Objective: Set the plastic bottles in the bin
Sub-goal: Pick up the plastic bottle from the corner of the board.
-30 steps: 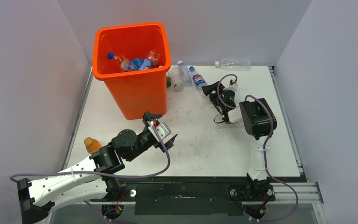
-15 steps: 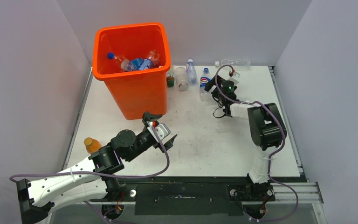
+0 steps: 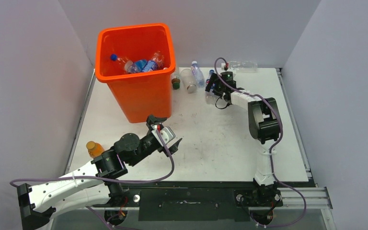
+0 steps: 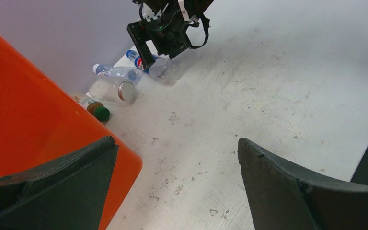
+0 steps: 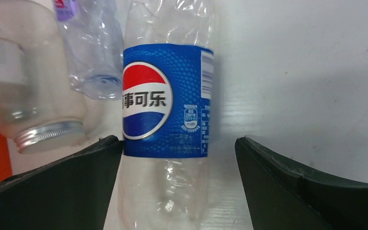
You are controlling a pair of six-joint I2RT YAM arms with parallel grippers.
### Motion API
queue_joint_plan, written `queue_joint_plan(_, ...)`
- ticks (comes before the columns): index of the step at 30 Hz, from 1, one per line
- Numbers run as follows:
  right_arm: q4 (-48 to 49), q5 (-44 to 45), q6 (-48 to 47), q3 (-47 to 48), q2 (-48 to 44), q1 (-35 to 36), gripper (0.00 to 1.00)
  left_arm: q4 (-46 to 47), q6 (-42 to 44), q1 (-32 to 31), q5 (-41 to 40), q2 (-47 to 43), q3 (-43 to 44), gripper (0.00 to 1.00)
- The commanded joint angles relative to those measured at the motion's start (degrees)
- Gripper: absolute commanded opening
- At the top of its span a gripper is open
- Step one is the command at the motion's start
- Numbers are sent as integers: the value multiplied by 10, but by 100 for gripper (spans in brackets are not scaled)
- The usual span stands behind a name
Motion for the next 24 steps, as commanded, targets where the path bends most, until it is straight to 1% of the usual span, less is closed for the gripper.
queue_joint_plan(1,-37,-16,-22,27,9,7,90,9,-2,-4,-3,-4,17,96)
queue_joint_plan(5,-61,-15,-27,31,23,10,90,9,-2,-5,-2,-4,17,96)
queue_joint_plan(6,-64,-14,-30,32,27,11,91,9,-2,-5,-3,-4,17,96)
queue_joint_plan(8,-63,-5,-36,28,30,13,97,9,-2,-5,-3,-4,17,96)
queue_joint_plan(9,-57,-1,-38,20,28,13,95,9,-2,-5,-3,-5,17,96)
queue_joint_plan(10,-47,2,-39,10,24,13,87,9,-2,-5,-3,-6,17,96)
queue_joint_plan(13,-15,11,-40,-28,5,14,61,9,-2,-5,-4,-8,17,96)
queue_joint_plan(14,-1,12,-37,-55,-8,15,53,9,-2,-5,-4,-9,18,96)
queue_joint_plan(15,30,11,-33,-88,-33,17,49,8,-2,-5,-4,-10,18,96)
queue_joint_plan(17,139,3,-7,-193,-95,22,44,9,-2,-5,-5,-13,18,96)
queue_joint_plan(20,356,-8,61,-376,-199,31,42,10,-1,-8,-14,-19,17,96)
queue_joint_plan(22,507,-15,87,-481,-269,49,42,17,2,-12,-25,-25,12,96)
queue_joint_plan(24,567,-15,68,-565,-339,74,42,34,0,-15,-44,-30,6,96)
